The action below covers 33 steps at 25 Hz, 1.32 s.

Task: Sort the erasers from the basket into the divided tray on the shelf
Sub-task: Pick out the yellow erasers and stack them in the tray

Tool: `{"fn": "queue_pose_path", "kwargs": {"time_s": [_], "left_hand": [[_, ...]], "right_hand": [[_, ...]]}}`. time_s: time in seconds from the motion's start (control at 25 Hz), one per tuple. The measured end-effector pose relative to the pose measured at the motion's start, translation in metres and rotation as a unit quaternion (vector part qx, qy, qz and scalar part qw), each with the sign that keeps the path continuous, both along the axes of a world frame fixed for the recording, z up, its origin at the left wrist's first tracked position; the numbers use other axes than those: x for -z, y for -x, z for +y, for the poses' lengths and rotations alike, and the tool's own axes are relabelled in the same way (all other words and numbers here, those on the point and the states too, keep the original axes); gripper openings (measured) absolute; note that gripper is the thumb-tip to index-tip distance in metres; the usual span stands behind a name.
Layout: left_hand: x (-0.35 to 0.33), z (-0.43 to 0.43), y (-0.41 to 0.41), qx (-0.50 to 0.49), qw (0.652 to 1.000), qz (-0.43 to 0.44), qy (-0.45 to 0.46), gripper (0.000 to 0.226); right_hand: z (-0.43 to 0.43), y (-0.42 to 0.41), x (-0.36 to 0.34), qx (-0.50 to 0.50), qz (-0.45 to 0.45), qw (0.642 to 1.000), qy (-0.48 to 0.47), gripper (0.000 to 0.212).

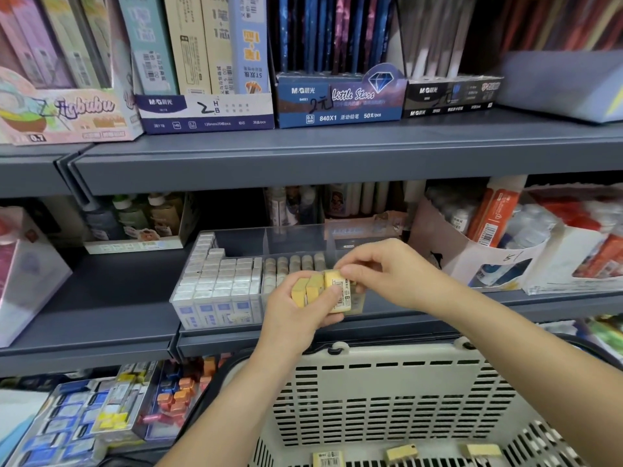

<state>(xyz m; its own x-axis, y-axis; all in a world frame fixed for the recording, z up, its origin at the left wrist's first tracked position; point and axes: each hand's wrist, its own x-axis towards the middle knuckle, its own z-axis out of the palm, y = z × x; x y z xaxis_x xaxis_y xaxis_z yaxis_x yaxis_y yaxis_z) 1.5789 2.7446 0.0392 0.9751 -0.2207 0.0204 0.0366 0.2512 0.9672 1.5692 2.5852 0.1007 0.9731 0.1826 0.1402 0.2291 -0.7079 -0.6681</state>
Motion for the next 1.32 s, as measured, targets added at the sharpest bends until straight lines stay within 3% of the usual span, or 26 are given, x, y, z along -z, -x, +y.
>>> {"fn": "queue_pose_path", "kwargs": {"time_s": [0.08,0.2,0.32,0.4,0.48,0.6,0.76,0.88,1.0,1.08,1.24,1.32], "left_hand": [[0.001,0.000,0.002,0.012,1.000,-0.004,-0.006,0.017],[-0.001,0.003,0.000,0.010,1.000,-0.017,-0.022,0.016],[-0.001,0.003,-0.001,0.017,1.000,0.016,-0.003,0.012],[-0.002,0.003,0.000,0.029,0.999,0.026,0.007,0.010],[-0.001,0.003,0.001,0.041,0.999,0.016,0.015,0.008],[0.000,0.002,0.001,0.052,0.998,0.007,0.030,0.019],[0.000,0.001,0.002,0.069,0.997,0.002,0.025,0.029],[0.001,0.000,0.002,0.071,0.997,0.018,0.021,0.020],[0.001,-0.001,0.003,0.081,0.996,0.022,0.006,0.022],[0.001,-0.001,0.004,0.087,0.996,0.017,-0.002,0.022],[-0.001,-0.001,0.007,0.109,0.994,0.011,0.000,0.014],[-0.004,-0.001,0.007,0.109,0.993,0.041,0.034,0.012]], "right_hand": [[-0.007,0.003,-0.007,0.006,0.005,1.000,0.003,0.010],[-0.034,0.000,-0.019,0.104,-0.034,0.994,-0.003,0.009],[-0.054,-0.003,-0.017,0.154,-0.035,0.980,0.118,0.008],[-0.054,-0.005,-0.005,0.146,-0.011,0.976,0.160,0.014],[-0.050,-0.006,0.003,0.121,0.023,0.982,0.143,0.013],[-0.044,-0.008,0.012,0.075,0.067,0.980,0.173,0.018],[-0.043,-0.007,0.012,0.056,0.079,0.974,0.204,0.026],[-0.039,-0.003,0.009,0.045,0.058,0.973,0.219,0.028],[-0.024,0.005,0.004,0.065,-0.043,0.991,0.110,0.023],[-0.009,0.011,-0.002,0.036,-0.040,0.998,0.018,0.016],[0.007,0.015,0.002,0.013,-0.022,0.999,0.039,0.012],[0.001,0.015,-0.001,0.004,-0.007,1.000,-0.024,0.003]]}}
